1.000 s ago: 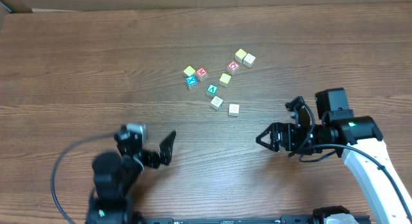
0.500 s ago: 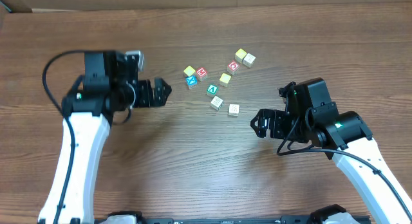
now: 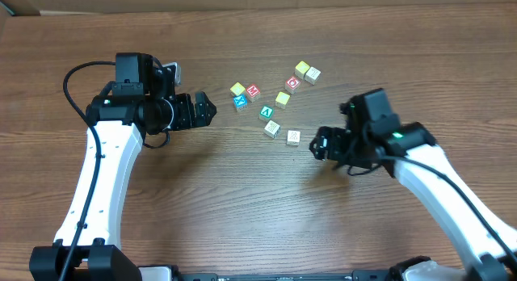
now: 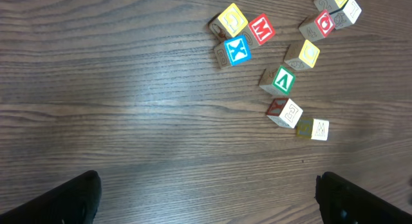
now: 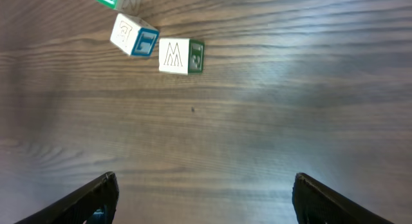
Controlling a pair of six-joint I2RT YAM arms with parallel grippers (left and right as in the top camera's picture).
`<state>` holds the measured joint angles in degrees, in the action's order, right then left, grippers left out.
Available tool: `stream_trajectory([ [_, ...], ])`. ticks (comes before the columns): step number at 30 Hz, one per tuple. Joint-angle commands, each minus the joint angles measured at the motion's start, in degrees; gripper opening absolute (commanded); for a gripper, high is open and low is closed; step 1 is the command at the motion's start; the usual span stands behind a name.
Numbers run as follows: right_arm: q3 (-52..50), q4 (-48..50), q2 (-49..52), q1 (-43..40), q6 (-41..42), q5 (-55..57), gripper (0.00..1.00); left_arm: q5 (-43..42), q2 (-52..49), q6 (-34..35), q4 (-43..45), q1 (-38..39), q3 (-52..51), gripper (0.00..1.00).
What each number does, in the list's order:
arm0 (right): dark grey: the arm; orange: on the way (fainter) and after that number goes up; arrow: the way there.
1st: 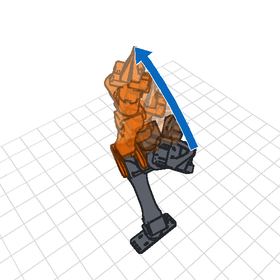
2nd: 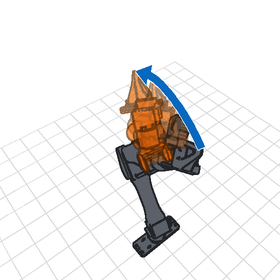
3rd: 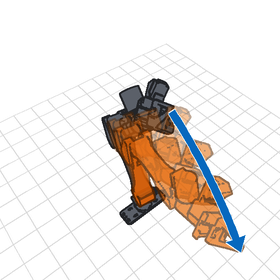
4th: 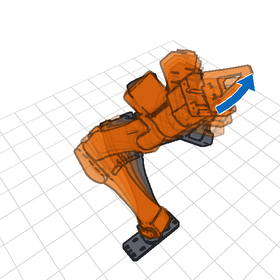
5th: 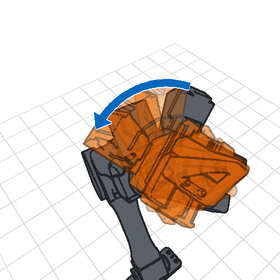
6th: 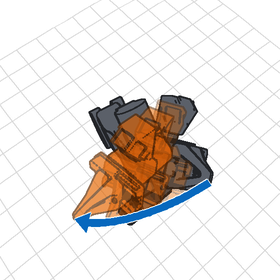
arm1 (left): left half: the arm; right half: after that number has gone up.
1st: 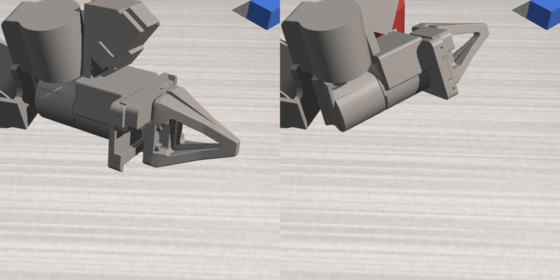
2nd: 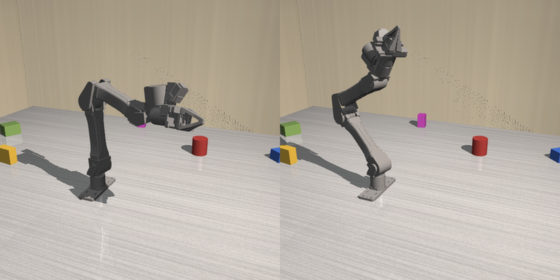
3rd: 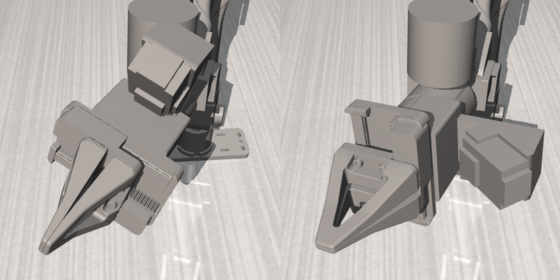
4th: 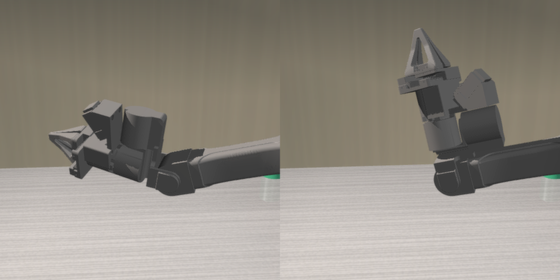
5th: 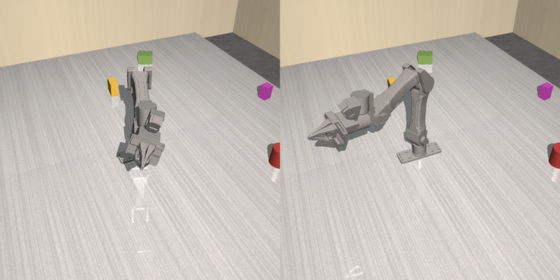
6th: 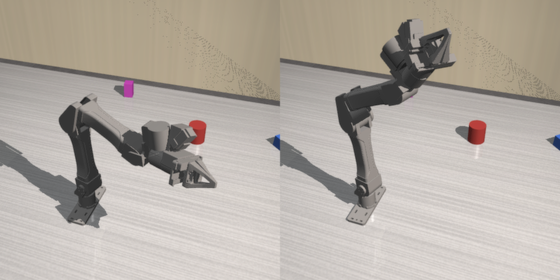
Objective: Flip 3 blocks
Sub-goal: 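Raise both arms and move the right gripper toward the blocks, then grasp the plain wooden M block with the right gripper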
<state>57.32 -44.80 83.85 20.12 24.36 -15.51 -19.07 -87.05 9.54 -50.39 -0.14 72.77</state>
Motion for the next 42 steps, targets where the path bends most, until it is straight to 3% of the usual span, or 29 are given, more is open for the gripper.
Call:
stream_trajectory([
  [1, 2.69, 3.48, 3.96, 2.25, 1.03, 0.76, 0.87, 0.00, -0.28, 1.01, 0.02, -0.20, 1.09, 1.00],
  [7, 8.83, 4.52, 10.12, 6.14, 2.43, 8.37, 0.85, 0.00, -0.28, 1.01, 0.02, -0.15, 1.09, 1.00],
  [15, 11.47, 5.16, 17.33, 8.33, 11.91, 12.39, 0.83, 0.00, -0.28, 1.01, 0.02, -0.15, 1.09, 1.00],
  [24, 11.45, 8.85, 21.49, 8.92, 11.45, 10.95, 0.79, -0.02, -0.28, 1.03, -0.02, -0.15, 1.09, 1.00],
  [31, 11.39, 10.58, 23.45, 8.92, 11.96, 10.97, 0.67, -0.02, -0.28, 1.03, -0.35, -0.15, 1.09, 1.00],
  [42, 11.39, 12.46, 27.21, 8.92, 13.20, 10.75, 0.63, -0.02, -0.28, 1.03, -0.61, -0.15, 1.09, 1.00],
])
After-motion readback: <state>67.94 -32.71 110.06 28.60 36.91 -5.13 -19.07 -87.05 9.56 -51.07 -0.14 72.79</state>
